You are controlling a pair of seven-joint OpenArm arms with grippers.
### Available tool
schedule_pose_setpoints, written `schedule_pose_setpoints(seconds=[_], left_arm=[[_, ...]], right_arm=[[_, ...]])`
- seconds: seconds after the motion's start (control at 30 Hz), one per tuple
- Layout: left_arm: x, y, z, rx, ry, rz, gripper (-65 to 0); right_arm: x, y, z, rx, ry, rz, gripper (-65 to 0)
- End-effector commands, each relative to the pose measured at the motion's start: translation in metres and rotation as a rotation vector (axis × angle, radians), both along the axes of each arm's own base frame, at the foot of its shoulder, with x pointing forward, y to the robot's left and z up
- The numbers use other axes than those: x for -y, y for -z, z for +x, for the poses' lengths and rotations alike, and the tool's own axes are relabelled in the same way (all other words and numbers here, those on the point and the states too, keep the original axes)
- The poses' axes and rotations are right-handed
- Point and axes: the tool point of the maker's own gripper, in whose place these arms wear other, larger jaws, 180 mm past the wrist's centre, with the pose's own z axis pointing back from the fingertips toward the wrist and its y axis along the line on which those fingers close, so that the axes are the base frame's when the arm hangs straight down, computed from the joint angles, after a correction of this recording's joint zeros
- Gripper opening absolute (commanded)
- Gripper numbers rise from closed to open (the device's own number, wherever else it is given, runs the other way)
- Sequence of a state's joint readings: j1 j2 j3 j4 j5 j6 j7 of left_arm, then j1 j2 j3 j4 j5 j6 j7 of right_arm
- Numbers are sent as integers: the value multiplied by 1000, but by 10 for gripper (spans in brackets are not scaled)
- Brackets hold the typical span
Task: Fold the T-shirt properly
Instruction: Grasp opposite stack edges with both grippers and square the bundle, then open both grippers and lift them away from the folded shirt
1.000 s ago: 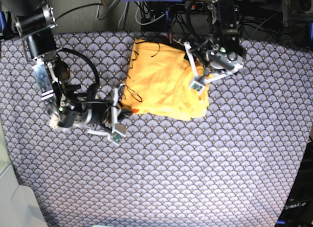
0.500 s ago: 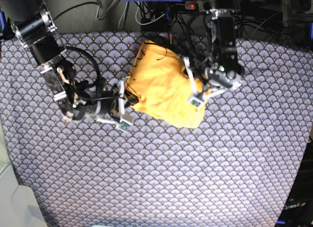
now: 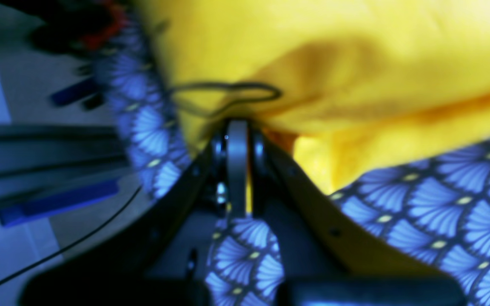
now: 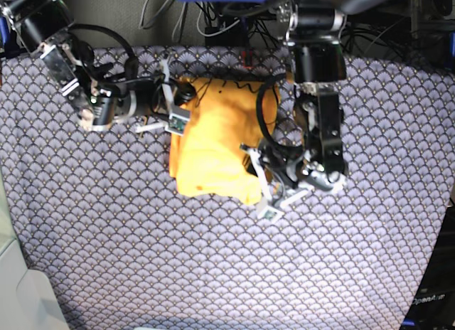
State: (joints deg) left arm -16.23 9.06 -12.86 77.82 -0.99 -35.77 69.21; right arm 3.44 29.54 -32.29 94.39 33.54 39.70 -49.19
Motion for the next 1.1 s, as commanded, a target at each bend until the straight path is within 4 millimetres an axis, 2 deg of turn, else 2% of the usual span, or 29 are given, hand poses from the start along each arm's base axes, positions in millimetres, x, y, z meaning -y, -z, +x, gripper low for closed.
schedule_pose_setpoints(seconds=[0.0,0.17,0.23,0.3,0.43,0.6,0.63,0.7,0.77,0.8,0.9,0.97,1.07], left_arm=[[-4,-19,16,53,-18,-14,-380],[-18,-13,10,0,-60,-12,-380],[-27,-17,8,7,-69,11,-380],[-53,-19,-5,7,-87,83,-380],[-117,-40,-34,69,-131,271,-380],[-186,-66,-82,132,-191,468,-383],[-199,-64,-95,113,-212,494,-400],[-220,-53,-124,46,-244,528,-472],[-237,-43,-148,-18,-275,554,-587],[-243,-38,-160,-49,-281,566,-635],[-242,-24,-185,-58,-267,542,-650],[-236,-18,-193,-50,-246,522,-650],[-226,-9,-204,-62,-256,488,-650]], right_arm=[[1,-12,11,39,0,19,-650],[26,-17,18,61,67,-1,-650],[34,-22,24,79,98,1,-650],[52,-28,30,103,139,-21,-650],[100,-38,37,143,238,-80,-650],[174,-39,21,134,454,-150,-650],[186,-39,16,131,494,-159,-650],[206,-37,1,113,568,-177,-650],[226,-35,-16,92,635,-201,-650],[229,-33,-22,81,657,-201,-650],[228,-37,-37,84,664,-201,-650],[207,-49,-35,137,632,-134,-650],[173,-79,-22,246,587,-40,-650]])
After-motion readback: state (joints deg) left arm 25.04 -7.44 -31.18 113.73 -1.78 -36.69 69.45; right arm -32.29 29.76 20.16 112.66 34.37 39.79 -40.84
